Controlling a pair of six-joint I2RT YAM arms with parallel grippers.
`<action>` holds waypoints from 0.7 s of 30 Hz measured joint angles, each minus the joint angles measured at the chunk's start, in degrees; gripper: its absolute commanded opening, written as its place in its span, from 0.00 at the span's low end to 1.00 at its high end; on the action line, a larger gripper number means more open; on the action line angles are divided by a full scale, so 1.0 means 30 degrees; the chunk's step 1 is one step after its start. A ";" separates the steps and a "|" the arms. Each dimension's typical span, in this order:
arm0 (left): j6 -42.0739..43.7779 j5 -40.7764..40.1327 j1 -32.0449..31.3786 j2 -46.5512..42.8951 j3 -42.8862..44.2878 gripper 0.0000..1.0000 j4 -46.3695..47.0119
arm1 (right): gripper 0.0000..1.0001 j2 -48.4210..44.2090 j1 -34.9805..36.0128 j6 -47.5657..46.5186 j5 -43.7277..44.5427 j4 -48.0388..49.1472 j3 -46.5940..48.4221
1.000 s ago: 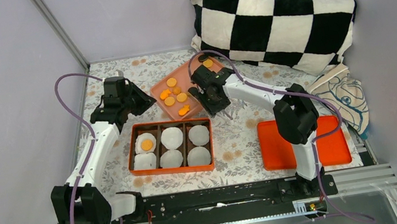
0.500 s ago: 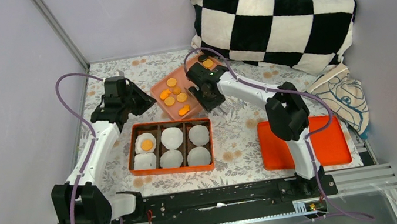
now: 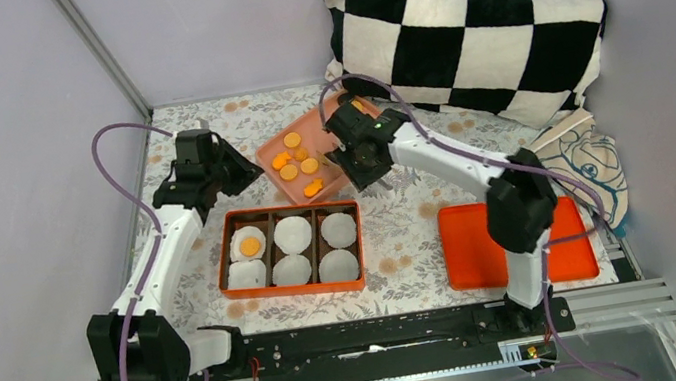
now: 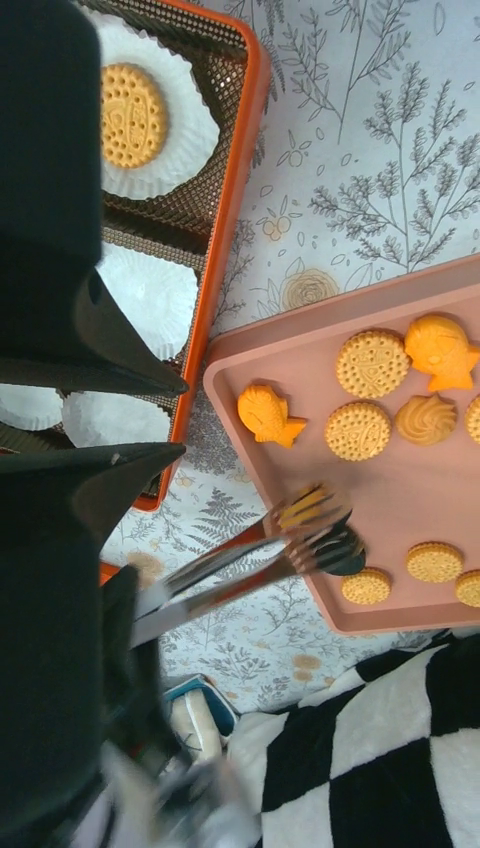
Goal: Pack the cookies
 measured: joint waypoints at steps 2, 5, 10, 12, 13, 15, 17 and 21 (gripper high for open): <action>0.0036 -0.0015 0.0182 0.0036 0.0226 0.28 -0.0080 | 0.07 -0.1763 0.0372 0.0095 -0.0124 -0.0255 -0.0401; 0.0036 0.0066 0.0648 0.0423 0.0641 0.27 -0.0051 | 0.05 -0.4087 0.1443 0.0211 -0.0357 -0.0248 -0.0423; 0.0022 0.0255 0.0984 0.1851 0.0809 0.26 -0.0022 | 0.02 -0.5982 0.4007 0.0525 -0.1195 -0.0393 -0.0495; 0.0022 0.0277 0.0998 0.2193 0.0809 0.26 -0.0022 | 0.02 -0.5982 0.5005 0.0619 -0.1625 -0.0393 -0.0831; 0.0022 0.0284 0.0998 0.2259 0.0809 0.26 -0.0029 | 0.02 -0.5865 0.5479 0.0678 -0.1800 -0.0444 -0.1107; 0.0029 0.0277 0.1013 0.2244 0.0809 0.26 -0.0022 | 0.02 -0.5523 0.6164 0.0758 -0.2018 -0.0656 -0.1566; 0.0029 0.0277 0.1071 0.2200 0.0809 0.27 -0.0029 | 0.02 -0.5115 0.6528 0.0831 -0.2229 -0.0714 -0.2011; 0.0029 0.0270 0.1107 0.2106 0.0809 0.27 -0.0029 | 0.02 -0.4320 0.6601 0.0874 -0.2288 -0.0765 -0.2616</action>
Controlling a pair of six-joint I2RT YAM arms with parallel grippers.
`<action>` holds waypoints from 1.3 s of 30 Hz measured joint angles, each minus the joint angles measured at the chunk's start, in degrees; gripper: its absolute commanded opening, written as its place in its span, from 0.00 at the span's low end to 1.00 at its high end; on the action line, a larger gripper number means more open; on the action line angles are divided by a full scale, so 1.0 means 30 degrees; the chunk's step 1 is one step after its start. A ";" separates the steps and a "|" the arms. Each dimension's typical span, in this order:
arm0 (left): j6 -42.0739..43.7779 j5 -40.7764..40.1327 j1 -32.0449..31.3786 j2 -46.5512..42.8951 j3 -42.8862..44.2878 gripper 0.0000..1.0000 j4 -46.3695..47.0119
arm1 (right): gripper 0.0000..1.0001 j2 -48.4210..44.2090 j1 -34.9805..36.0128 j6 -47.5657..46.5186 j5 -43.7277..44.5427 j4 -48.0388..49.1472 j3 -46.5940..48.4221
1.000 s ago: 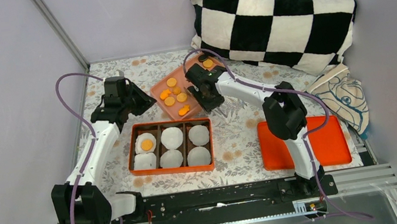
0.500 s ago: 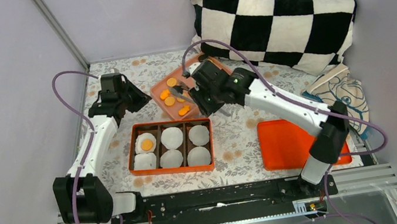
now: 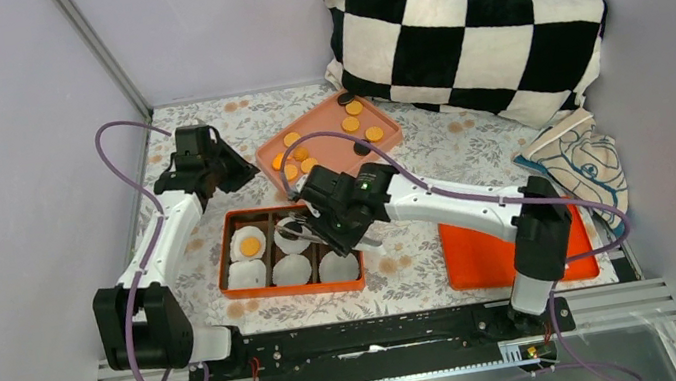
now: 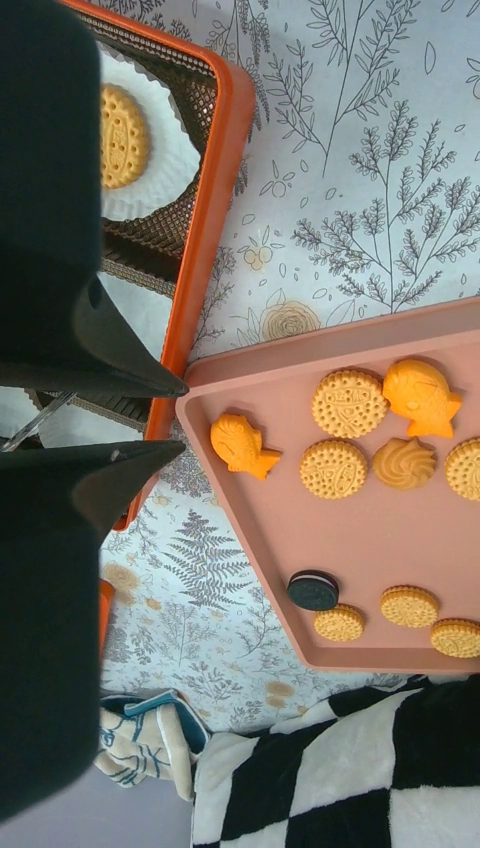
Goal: Pack the cookies
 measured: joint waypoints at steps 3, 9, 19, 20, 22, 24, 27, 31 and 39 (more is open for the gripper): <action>0.0000 0.0007 0.0000 -0.0095 0.0000 0.27 0.0007 | 0.08 0.0495 -0.0015 0.0000 -0.0044 0.0131 -0.0015; 0.0015 0.0044 0.0000 -0.0124 0.0000 0.27 0.0007 | 0.40 0.1428 -0.0015 0.0007 -0.0197 0.0240 0.0015; 0.0044 0.0415 0.0000 -0.0138 0.0000 0.27 0.0007 | 0.54 0.1610 -0.0015 0.0007 -0.0109 0.0284 0.0036; 0.0051 0.0459 0.0000 -0.0146 0.0000 0.27 0.0007 | 0.54 0.1610 -0.0015 0.0007 -0.0044 0.0321 0.0036; 0.0058 0.0539 0.0000 -0.0146 0.0000 0.27 0.0015 | 0.54 0.1610 -0.0015 0.0007 0.0044 0.0350 0.0087; 0.0073 0.0648 0.0000 -0.0153 -0.0007 0.27 0.0015 | 0.50 0.1610 -0.0015 0.0007 0.0087 0.0372 0.0175; 0.0095 0.0750 0.0000 -0.0182 -0.0007 0.27 0.0015 | 0.48 0.1610 -0.0015 0.0007 0.0379 0.0350 0.0452; 0.0102 0.0889 0.0000 -0.0291 -0.0007 0.27 0.0022 | 0.50 0.1537 -0.0015 -0.0058 0.1712 0.0342 0.0962; 0.0087 0.1311 0.0000 -0.0408 -0.0007 0.27 0.0153 | 0.52 0.1151 -0.1020 -0.0452 0.4736 0.0306 0.2747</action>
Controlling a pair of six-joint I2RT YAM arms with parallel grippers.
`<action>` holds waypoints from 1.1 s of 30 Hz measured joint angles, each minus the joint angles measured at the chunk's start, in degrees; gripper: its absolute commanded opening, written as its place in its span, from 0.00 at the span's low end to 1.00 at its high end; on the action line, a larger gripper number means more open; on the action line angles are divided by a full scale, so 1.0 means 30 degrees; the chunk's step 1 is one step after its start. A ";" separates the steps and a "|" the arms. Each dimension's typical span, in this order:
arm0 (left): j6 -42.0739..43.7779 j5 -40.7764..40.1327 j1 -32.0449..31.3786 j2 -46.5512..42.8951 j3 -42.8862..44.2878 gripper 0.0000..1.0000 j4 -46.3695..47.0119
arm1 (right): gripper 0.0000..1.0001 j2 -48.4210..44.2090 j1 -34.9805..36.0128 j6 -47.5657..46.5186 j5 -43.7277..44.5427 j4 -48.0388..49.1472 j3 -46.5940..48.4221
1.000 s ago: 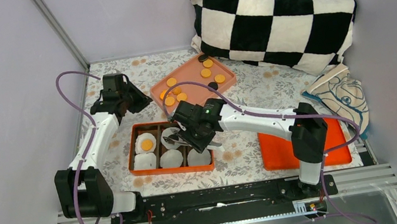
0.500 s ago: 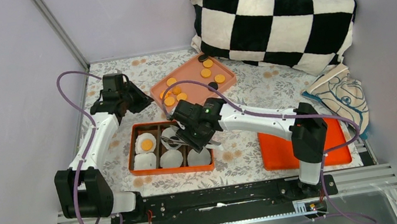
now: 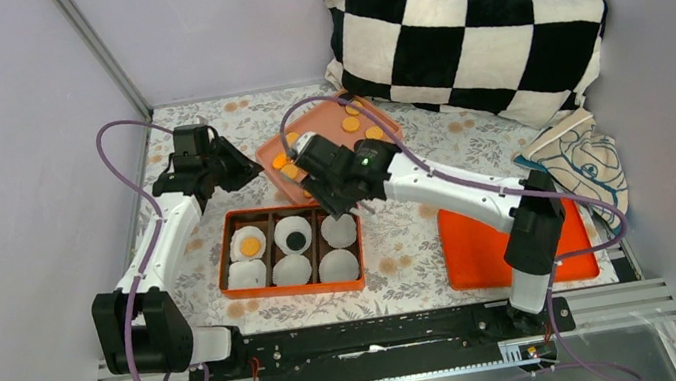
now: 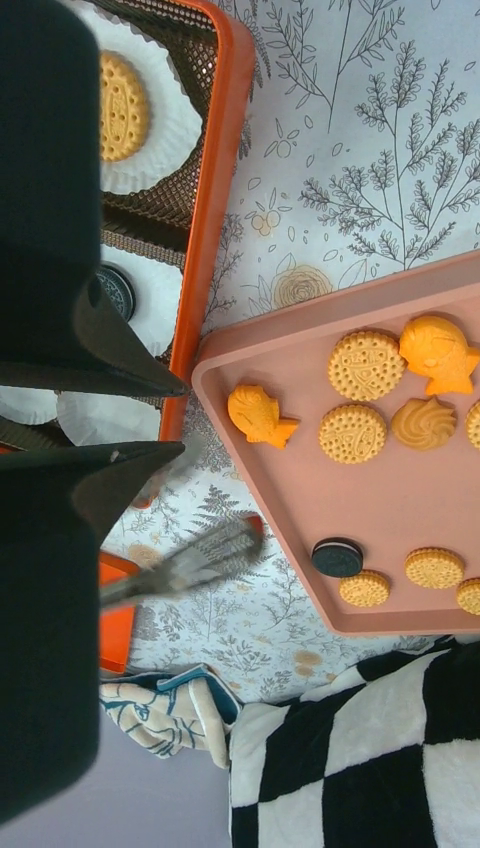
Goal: Pack the cookies
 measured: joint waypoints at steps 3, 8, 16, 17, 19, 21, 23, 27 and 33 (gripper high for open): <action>0.0000 0.0080 0.0000 0.0000 0.0000 0.27 0.0029 | 0.53 0.0175 -0.1231 -0.0058 0.0204 0.0153 0.0211; 0.0007 0.0131 0.0000 0.0000 0.0000 0.27 0.0058 | 0.56 0.1588 -0.3016 -0.0357 0.0248 0.0546 0.0211; 0.0007 0.0131 0.0000 0.0124 0.0000 0.27 0.0073 | 0.57 0.3359 -0.3264 -0.0641 -0.0765 0.1166 0.0204; 0.0007 0.0131 0.0000 0.0146 0.0000 0.27 0.0073 | 0.57 0.3483 -0.3264 -0.0656 -0.0801 0.1246 0.0204; 0.0007 0.0131 0.0000 0.0168 0.0000 0.27 0.0073 | 0.57 0.3738 -0.3279 -0.0670 -0.1027 0.1384 0.0219; 0.0007 0.0131 0.0000 0.0168 0.0000 0.27 0.0080 | 0.57 0.4044 -0.3300 -0.0678 -0.1151 0.1384 0.0306; 0.0007 0.0131 0.0000 0.0168 0.0000 0.27 0.0080 | 0.56 0.4408 -0.3337 -0.0670 -0.1231 0.1377 0.0474; 0.0007 0.0146 0.0000 0.0168 0.0000 0.27 0.0080 | 0.40 0.5064 -0.3490 -0.0670 -0.1260 0.1377 0.0750; 0.0007 0.0189 0.0000 0.0168 0.0000 0.27 0.0087 | 0.13 0.5180 -0.3840 -0.0707 -0.1399 0.1311 0.1158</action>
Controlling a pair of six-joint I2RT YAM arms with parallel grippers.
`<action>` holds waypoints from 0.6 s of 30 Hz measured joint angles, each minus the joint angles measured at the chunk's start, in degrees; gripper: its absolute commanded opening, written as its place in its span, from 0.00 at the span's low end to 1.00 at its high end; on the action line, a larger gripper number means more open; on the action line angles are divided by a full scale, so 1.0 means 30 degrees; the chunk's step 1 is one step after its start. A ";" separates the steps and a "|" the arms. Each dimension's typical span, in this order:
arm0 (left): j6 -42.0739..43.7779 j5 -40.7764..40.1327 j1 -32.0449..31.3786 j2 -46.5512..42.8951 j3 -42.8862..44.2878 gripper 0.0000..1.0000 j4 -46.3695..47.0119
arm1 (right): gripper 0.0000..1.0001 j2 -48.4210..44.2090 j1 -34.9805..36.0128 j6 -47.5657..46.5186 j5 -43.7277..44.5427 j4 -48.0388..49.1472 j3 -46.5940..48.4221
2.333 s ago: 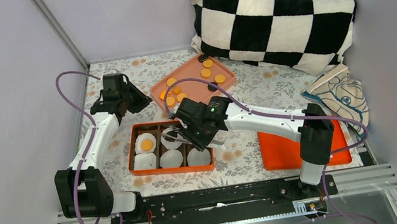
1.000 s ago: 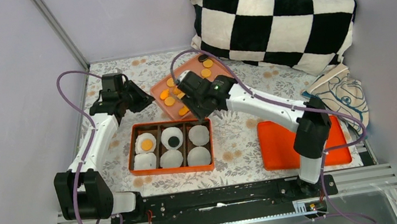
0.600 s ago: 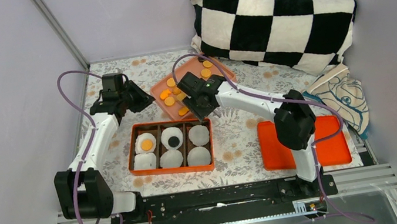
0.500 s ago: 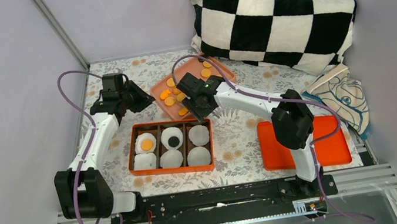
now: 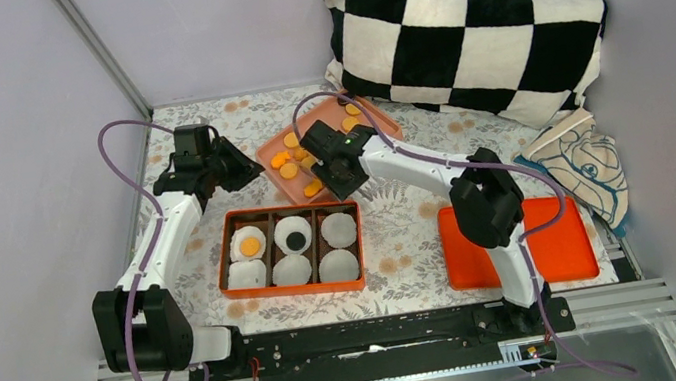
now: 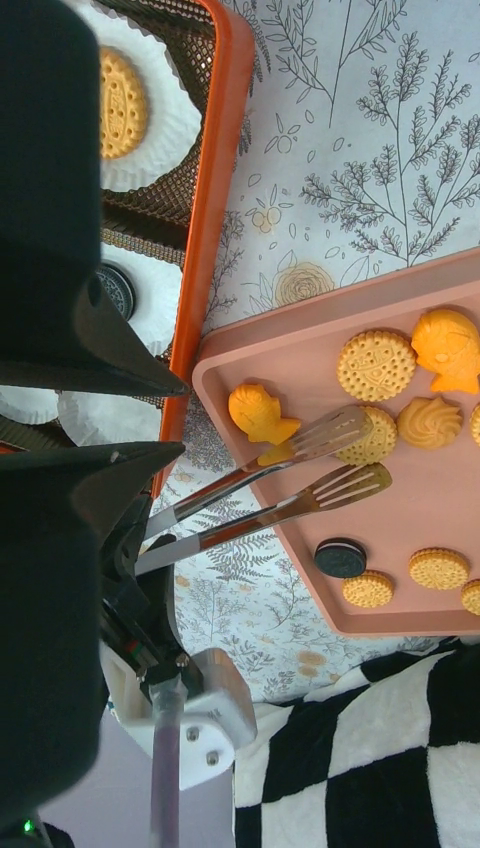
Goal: Pack the cookies
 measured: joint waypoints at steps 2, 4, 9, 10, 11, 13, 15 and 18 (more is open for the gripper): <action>0.0000 0.0000 0.0000 0.0000 0.0000 0.27 -0.0007 | 0.09 -0.0080 -0.0036 0.0015 0.0015 0.0073 0.0109; 0.0000 0.0000 0.0000 -0.0007 0.0000 0.27 -0.0007 | 0.09 -0.0401 -0.0051 0.0022 0.0007 0.0073 0.0029; 0.0000 0.0015 0.0000 -0.0007 0.0000 0.27 -0.0007 | 0.08 -0.3359 -0.0051 0.0248 -0.0415 0.0160 -0.1428; 0.0000 0.0015 0.0000 -0.0007 0.0000 0.27 -0.0015 | 0.08 -0.4401 -0.0044 0.0335 -0.0627 0.0109 -0.1829; 0.0000 0.0029 0.0000 -0.0007 0.0000 0.27 -0.0007 | 0.08 -0.5209 -0.0044 0.0423 -0.0794 0.0080 -0.2106; -0.0007 0.0080 0.0000 -0.0007 0.0000 0.27 -0.0007 | 0.08 -0.7293 0.0022 0.0678 -0.1217 0.0036 -0.2885; -0.0007 0.0153 0.0000 -0.0007 -0.0007 0.27 0.0000 | 0.08 -0.8786 0.0168 0.0911 -0.1486 -0.0029 -0.3628; -0.0015 0.0240 0.0000 -0.0007 -0.0044 0.27 0.0007 | 0.08 -1.0608 0.1005 0.1479 -0.1668 -0.0423 -0.5260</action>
